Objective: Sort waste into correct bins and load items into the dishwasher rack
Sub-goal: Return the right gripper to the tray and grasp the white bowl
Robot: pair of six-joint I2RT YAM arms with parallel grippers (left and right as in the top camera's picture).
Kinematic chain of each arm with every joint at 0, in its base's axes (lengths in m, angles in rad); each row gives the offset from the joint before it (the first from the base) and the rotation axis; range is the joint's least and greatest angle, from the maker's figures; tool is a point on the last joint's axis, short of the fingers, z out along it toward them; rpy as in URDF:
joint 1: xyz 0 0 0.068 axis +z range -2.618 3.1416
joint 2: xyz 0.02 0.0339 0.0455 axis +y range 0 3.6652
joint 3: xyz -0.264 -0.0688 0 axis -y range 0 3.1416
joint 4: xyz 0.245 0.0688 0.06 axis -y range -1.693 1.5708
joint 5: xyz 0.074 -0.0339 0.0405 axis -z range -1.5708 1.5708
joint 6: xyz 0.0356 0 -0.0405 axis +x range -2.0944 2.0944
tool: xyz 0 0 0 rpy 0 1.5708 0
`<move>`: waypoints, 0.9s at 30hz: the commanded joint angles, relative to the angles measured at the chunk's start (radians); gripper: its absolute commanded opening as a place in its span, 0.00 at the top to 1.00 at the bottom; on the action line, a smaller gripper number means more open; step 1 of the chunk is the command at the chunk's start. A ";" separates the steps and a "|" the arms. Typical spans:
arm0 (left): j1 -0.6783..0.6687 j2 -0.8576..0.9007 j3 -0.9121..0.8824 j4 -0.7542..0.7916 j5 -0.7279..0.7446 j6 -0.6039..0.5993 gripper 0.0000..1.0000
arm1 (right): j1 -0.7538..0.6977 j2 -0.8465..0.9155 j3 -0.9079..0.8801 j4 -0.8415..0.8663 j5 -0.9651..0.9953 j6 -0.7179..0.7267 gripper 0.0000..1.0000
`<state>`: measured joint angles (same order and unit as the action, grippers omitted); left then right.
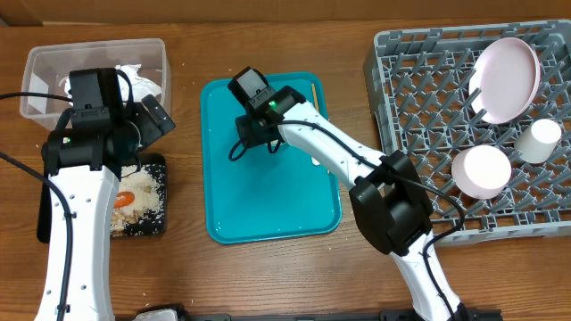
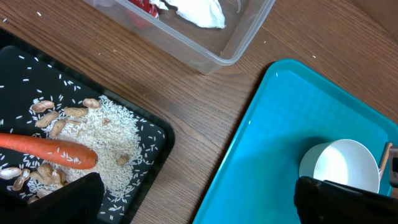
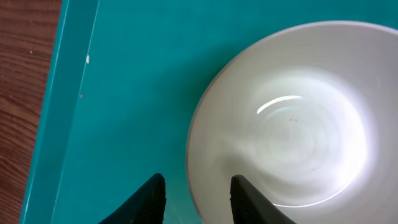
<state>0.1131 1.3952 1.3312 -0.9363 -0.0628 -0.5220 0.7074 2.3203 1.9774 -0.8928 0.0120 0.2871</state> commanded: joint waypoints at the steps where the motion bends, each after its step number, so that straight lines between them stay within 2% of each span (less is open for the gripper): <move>1: 0.003 0.002 0.007 0.001 0.004 -0.010 0.00 | 0.000 -0.002 -0.047 0.005 0.012 0.001 0.63; 4: 0.003 0.002 0.007 0.001 0.004 -0.010 0.00 | 0.000 -0.002 -0.059 0.005 0.010 0.001 0.64; 8: 0.003 0.002 0.007 0.001 0.004 -0.010 0.00 | 0.000 -0.002 -0.058 0.010 0.010 0.001 0.72; 13: 0.003 0.002 0.007 0.001 0.004 -0.010 0.00 | 0.000 -0.005 -0.021 -0.013 0.003 0.032 0.75; 15: 0.003 0.002 0.007 0.001 0.004 -0.010 0.00 | 0.000 -0.014 0.020 -0.044 -0.011 0.055 0.79; 19: 0.003 0.002 0.007 0.001 0.004 -0.010 0.00 | -0.001 -0.051 0.088 -0.100 -0.017 0.058 0.96; 27: 0.003 0.002 0.007 0.001 0.004 -0.010 0.00 | -0.002 -0.183 0.106 -0.151 -0.064 0.085 0.96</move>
<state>0.1131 1.3952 1.3312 -0.9363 -0.0628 -0.5220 0.7074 2.2459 2.0480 -1.0435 -0.0177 0.3588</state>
